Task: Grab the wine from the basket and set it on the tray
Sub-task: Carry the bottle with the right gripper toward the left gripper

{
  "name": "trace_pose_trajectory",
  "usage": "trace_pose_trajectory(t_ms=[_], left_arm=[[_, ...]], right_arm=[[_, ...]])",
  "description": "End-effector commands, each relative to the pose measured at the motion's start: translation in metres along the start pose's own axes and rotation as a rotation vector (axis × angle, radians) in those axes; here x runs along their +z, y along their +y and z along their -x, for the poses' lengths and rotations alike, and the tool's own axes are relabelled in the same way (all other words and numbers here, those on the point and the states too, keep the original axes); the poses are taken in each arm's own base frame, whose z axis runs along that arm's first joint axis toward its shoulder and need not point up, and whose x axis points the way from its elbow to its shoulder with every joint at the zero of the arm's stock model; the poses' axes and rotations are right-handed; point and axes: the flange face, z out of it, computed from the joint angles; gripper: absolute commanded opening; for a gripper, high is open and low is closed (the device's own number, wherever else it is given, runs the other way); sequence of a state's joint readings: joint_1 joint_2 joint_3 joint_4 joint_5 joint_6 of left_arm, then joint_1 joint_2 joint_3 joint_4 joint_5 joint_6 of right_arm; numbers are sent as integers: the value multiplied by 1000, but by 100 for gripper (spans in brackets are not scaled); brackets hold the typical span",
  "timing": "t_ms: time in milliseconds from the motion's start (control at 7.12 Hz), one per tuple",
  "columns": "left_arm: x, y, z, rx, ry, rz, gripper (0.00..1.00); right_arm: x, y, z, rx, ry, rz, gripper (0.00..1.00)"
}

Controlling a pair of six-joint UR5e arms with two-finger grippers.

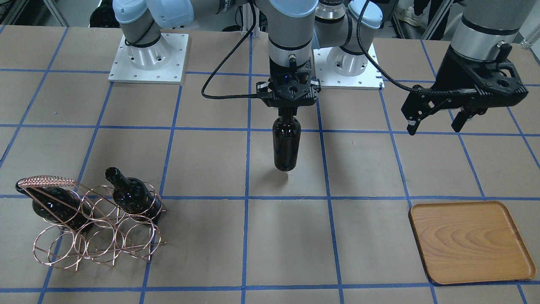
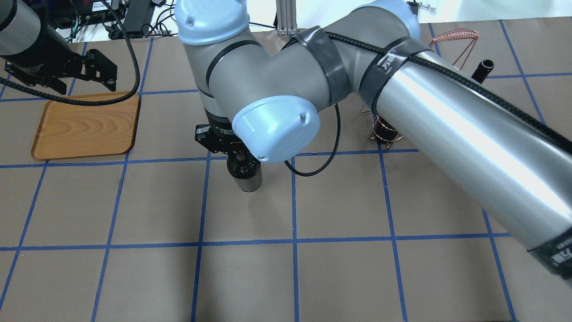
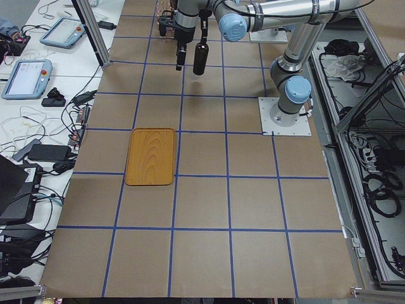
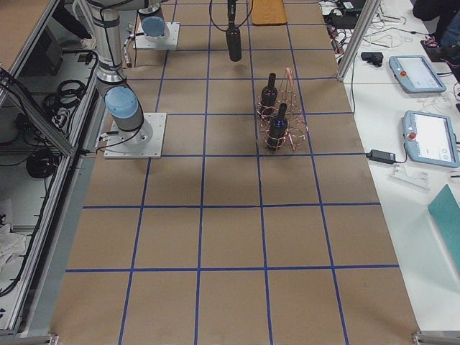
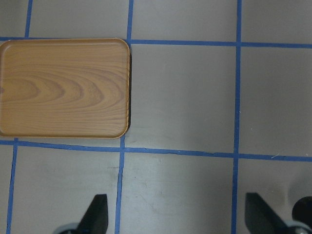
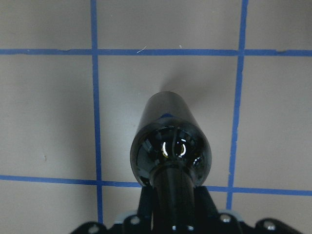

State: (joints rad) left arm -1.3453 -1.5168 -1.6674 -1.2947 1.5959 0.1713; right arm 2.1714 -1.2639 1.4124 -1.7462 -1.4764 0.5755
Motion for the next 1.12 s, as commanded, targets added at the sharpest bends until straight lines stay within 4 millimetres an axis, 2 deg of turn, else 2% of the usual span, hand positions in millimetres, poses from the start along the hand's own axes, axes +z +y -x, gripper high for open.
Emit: trace_pose_trajectory(t_ms=[0, 281, 421, 562, 843, 983], left_arm=[[0, -1, 2, -1, 9, -4, 100], [0, -1, 2, -2, 12, -3, 100], [0, -1, 4, -5, 11, -3, 100], [0, -1, 3, -5, 13, -3, 100], [-1, -1, 1, -9, 16, -9, 100], [-9, -1, -2, -10, 38, -26, 100]], right_arm=[[21, 24, 39, -4, -9, -7, 0], [32, 33, 52, 10, -9, -5, 0], [40, 31, 53, 11, -4, -1, 0], [40, 30, 54, 10, -7, -10, 43], [39, 28, 54, 10, -10, -26, 75], [33, 28, 53, 13, -13, -34, 92]])
